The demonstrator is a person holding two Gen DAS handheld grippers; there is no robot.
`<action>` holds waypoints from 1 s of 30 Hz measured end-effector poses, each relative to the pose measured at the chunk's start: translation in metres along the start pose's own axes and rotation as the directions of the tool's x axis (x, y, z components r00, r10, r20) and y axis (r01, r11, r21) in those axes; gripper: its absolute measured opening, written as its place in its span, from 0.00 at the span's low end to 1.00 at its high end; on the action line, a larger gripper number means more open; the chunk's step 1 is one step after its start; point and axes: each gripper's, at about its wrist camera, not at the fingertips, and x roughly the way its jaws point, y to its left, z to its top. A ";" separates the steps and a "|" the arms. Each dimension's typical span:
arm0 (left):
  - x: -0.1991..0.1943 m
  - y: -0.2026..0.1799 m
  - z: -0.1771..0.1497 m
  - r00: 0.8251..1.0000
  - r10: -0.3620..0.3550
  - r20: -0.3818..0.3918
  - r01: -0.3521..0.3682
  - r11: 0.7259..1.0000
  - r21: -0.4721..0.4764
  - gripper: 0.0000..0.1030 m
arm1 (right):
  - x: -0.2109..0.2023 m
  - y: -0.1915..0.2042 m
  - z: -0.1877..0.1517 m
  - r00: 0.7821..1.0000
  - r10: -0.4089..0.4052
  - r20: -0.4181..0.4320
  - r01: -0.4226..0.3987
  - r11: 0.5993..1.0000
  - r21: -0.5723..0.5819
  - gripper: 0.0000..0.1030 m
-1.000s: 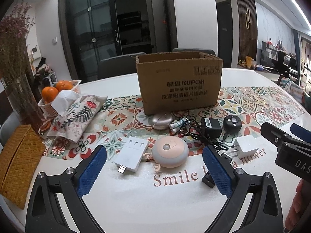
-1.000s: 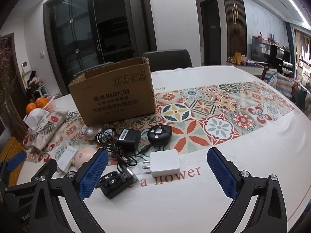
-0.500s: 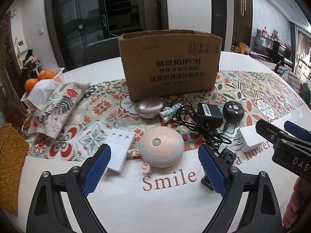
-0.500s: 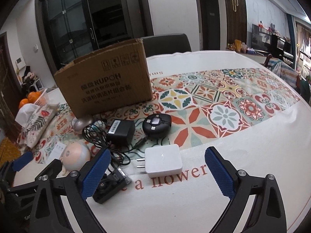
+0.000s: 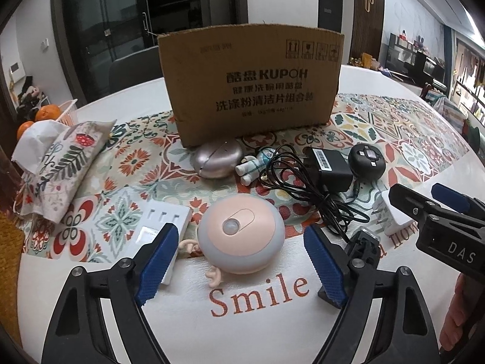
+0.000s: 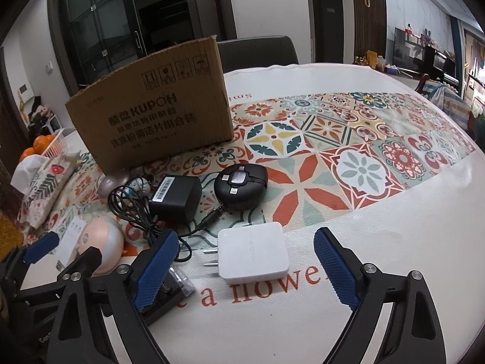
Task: Organize rigid objects
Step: 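Grasp the pink round lamp with the left tool while the right tool grasps the white square box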
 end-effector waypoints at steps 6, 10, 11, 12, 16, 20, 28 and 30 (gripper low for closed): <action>0.011 -0.001 0.002 1.000 -0.013 -0.020 0.013 1.000 0.009 0.79 | 0.013 -0.002 -0.001 1.000 0.007 -0.030 -0.006 1.000 0.021 0.84; 0.017 -0.002 0.005 1.000 -0.013 -0.025 0.014 1.000 0.021 0.79 | 0.019 -0.003 -0.001 0.999 0.007 -0.038 -0.006 1.000 0.028 0.82; 0.019 -0.002 0.005 1.000 -0.011 -0.027 0.012 1.000 0.022 0.79 | 0.020 -0.004 -0.001 0.999 0.008 -0.040 -0.007 1.000 0.031 0.82; 0.020 -0.002 0.005 1.000 -0.012 -0.029 0.013 1.000 0.023 0.79 | 0.022 -0.004 -0.001 0.999 0.008 -0.042 -0.007 0.999 0.031 0.82; 0.025 -0.004 0.005 0.999 -0.019 -0.039 0.020 0.999 0.030 0.79 | 0.025 -0.007 0.000 0.999 0.008 -0.045 -0.007 0.999 0.037 0.77; 0.029 -0.005 0.006 0.999 -0.020 -0.043 0.021 0.999 0.030 0.79 | 0.031 -0.010 -0.001 0.999 0.007 -0.052 -0.005 0.999 0.046 0.74; 0.034 -0.004 0.006 0.999 -0.017 -0.041 0.018 1.000 0.019 0.80 | 0.039 -0.012 -0.003 0.998 0.016 -0.069 -0.012 0.998 0.055 0.63; 0.036 -0.004 0.006 0.999 -0.017 -0.043 0.018 1.000 0.015 0.81 | 0.040 -0.012 -0.003 0.998 0.018 -0.066 -0.015 0.998 0.054 0.61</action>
